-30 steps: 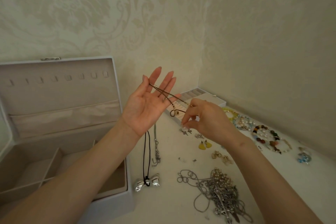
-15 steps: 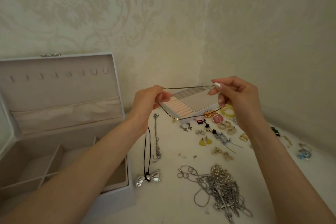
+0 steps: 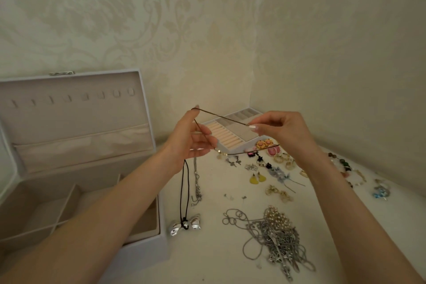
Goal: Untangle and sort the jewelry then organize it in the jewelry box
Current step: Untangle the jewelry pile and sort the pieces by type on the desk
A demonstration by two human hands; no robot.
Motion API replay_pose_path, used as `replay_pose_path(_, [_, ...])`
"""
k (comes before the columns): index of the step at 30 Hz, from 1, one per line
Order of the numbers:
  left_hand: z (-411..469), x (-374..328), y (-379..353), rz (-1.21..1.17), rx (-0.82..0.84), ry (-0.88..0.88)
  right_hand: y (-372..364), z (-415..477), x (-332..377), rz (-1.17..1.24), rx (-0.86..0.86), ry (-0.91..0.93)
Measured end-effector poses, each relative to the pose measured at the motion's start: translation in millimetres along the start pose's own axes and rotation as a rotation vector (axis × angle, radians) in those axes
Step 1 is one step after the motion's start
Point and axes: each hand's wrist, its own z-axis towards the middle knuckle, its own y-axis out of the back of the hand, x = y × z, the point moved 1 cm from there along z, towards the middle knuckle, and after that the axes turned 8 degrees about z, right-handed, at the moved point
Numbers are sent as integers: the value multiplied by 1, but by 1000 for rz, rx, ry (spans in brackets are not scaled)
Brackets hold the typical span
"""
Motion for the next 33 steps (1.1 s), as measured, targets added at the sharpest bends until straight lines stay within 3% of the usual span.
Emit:
replay_pose_path(5, [0,1,0,-137,233,45,-2,-3,3,229,25,32])
replay_pose_path(9, [-1,1,-5,-93,296,104,-2,-1,2,452,-1,28])
replay_pose_path(14, [-1,10,-6,187,156,31,1,4,-5,541,-95,-4])
replay_pose_path(21, [-7,8,5,282,-60,-75,2,14,-12,447,-175,-14])
replay_pose_path(28, [-24,12,20,428,-53,-90,-8,34,-8,503,-71,-111])
replay_pose_path(33, [-37,15,26,447,55,-103,-23,52,-5,451,-86,-122])
